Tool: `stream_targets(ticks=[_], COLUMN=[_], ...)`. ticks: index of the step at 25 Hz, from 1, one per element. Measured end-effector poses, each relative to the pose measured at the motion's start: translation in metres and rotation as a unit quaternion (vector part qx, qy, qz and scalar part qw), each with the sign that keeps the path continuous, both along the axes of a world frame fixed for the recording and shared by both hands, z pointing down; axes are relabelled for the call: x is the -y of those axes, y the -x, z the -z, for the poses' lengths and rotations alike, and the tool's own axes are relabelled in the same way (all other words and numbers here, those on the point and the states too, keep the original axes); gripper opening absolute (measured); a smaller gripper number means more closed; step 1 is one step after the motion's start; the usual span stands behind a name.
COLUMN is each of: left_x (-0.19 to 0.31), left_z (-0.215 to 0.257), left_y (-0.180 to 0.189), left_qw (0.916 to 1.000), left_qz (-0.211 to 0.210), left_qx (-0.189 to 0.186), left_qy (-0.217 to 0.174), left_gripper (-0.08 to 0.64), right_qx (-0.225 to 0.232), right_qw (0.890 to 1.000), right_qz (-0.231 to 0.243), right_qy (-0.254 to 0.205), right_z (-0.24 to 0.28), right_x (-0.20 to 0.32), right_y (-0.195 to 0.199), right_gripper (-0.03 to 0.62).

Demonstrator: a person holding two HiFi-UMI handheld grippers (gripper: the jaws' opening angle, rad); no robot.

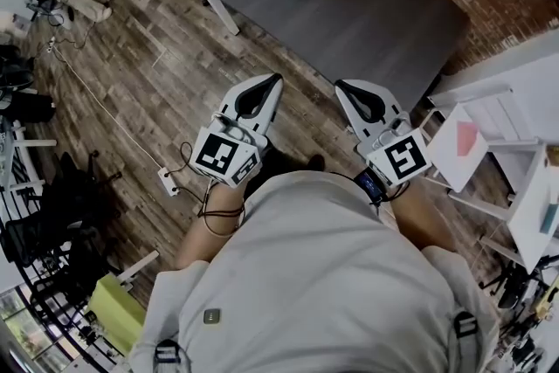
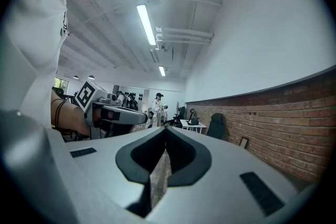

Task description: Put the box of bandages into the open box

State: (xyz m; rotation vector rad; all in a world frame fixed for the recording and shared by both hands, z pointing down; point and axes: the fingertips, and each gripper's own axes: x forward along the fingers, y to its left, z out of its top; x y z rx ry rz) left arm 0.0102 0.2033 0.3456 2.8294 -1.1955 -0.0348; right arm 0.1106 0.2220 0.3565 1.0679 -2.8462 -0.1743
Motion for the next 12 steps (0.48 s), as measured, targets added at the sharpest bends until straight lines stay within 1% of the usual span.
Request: stream_targets(ticks=[5,12], left_x=[-0.004,-0.006], left_z=[-0.002,0.001], left_y=[-0.011,-0.024], left_qw=[1.0000,0.9999], left_qz=[-0.004,-0.011], left_qx=[-0.001,0.004], left_qy=[0.001,-0.009], left_gripper=[0.015,0.015], right_qx=[0.004,0.014], right_qw=[1.000,1.000], right_qz=[0.001,-0.007], right_qy=[-0.007,0.025], right_z=[0.004,0.005], right_x=[-0.003,-0.005], right_y=[-0.007,-0.015], right_gripper=[0.021,0.021])
